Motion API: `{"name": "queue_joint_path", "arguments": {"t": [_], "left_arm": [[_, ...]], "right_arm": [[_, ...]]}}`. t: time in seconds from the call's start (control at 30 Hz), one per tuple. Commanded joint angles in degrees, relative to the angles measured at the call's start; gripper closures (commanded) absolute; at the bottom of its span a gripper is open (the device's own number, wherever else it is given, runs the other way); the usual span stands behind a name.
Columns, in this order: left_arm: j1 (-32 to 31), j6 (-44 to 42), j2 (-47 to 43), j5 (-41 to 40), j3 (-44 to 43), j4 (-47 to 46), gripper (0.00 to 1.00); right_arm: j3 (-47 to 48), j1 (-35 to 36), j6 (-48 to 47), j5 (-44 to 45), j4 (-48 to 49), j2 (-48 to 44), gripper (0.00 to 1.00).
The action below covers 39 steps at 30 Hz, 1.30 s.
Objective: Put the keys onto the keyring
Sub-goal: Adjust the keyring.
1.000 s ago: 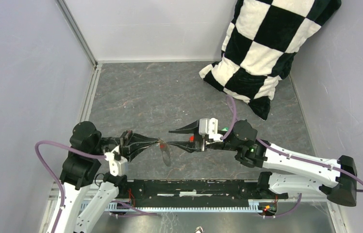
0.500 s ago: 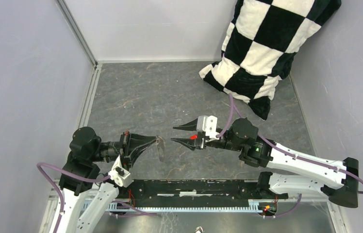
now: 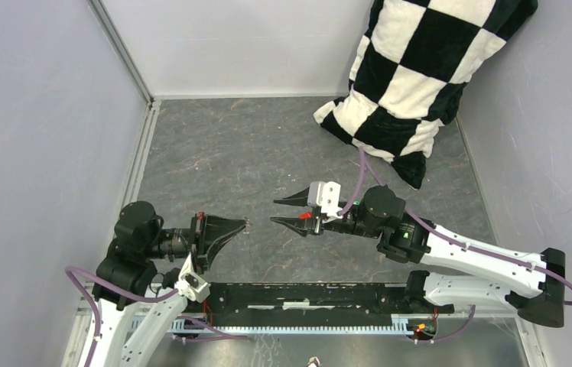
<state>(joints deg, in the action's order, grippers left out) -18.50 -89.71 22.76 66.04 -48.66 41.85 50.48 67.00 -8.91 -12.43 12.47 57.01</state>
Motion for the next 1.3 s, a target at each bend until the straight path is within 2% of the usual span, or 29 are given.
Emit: {"name": "queue_joint_path", "arguments": {"t": [0.0,0.2,0.27,0.5,0.67,0.9,1.13,1.27], "left_arm": [[-0.04,2.27,1.31,0.68,-2.77,0.21,0.98],[-0.04,23.12,7.73,-0.56,-8.35,0.31,0.98],[-0.04,25.78,9.81,-0.82,-10.11,3.28,0.98],[-0.04,23.35,13.89,-1.35,-13.77,14.26,0.98],[-0.04,19.98,15.97,-2.01,-15.61,18.99,0.98],[-0.02,20.18,17.03,-2.51,-16.11,19.71,0.98],[-0.04,20.22,17.06,-2.58,-16.46,19.76,0.98],[-0.04,20.35,16.96,-2.52,-16.46,19.76,0.98]], "right_arm": [[4.36,-0.03,-0.70,-3.16,-0.92,0.29,0.55],[14.41,-0.01,-3.16,-7.06,-11.54,6.17,0.55],[17.24,0.04,-4.29,-7.48,-15.29,7.82,0.55],[22.74,0.57,-6.56,-7.92,-21.12,10.83,0.57],[29.36,1.29,-8.94,-8.57,-29.06,15.10,0.60],[36.03,2.13,-11.20,-9.16,-38.09,20.39,0.62],[38.43,2.41,-11.92,-9.33,-41.24,22.67,0.64],[39.55,2.52,-11.93,-9.02,-41.76,23.64,0.69]]}}
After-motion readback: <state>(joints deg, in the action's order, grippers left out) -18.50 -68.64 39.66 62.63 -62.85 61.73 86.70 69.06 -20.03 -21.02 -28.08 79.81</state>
